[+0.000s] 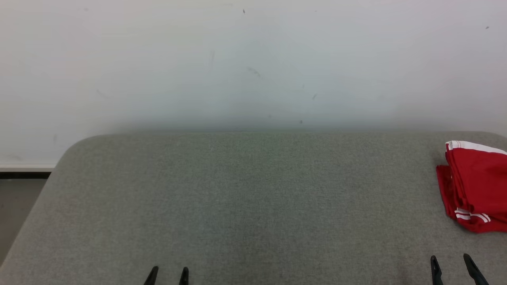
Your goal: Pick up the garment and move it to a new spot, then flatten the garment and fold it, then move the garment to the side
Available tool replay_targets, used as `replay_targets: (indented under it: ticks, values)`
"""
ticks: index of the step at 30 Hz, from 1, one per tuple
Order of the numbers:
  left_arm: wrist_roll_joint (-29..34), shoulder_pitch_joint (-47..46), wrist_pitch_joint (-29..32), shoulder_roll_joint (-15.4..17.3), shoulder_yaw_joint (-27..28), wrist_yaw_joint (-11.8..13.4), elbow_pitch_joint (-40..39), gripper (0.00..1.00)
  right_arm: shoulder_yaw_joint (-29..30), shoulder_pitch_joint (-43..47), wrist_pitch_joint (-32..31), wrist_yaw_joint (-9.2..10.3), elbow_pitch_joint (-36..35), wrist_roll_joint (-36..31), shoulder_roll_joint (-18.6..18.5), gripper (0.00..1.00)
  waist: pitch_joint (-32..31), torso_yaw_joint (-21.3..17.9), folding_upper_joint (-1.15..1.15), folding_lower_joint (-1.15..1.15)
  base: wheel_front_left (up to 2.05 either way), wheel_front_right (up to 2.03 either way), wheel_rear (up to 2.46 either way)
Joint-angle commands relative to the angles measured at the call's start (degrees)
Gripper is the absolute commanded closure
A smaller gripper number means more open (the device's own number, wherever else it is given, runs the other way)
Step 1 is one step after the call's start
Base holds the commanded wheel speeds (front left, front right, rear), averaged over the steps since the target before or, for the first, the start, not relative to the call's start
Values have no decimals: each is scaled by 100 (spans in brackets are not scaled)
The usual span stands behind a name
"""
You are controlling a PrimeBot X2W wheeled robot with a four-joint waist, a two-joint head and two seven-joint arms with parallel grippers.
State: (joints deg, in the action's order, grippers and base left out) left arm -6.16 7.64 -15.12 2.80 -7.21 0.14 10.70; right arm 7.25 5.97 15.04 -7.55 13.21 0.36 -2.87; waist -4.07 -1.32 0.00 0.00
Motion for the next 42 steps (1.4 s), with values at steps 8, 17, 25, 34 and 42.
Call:
replay_targets:
  ticks: [8,17,25,34,42]
  values:
    - [-1,77,3,22,49,58,26,0,-62,-16,11,14,54,136,-7,0,1,20,0,0,0,0,0]
    - [-46,69,7,-12,19,11,148,100,-108,8,-50,-1,275,193,62,100,13,12,0,0,0,0,0]
    - [-985,-80,212,11,130,-70,178,100,-59,-164,-318,0,308,1140,62,100,38,19,0,0,0,0,0]
    - [-1973,-258,434,37,258,-159,211,100,-94,-273,-517,1,240,2164,51,100,68,28,0,0,0,0,0]
    - [-2764,-393,614,54,367,-231,219,100,-97,-382,-701,2,208,2982,41,100,94,36,0,0,0,0,0]
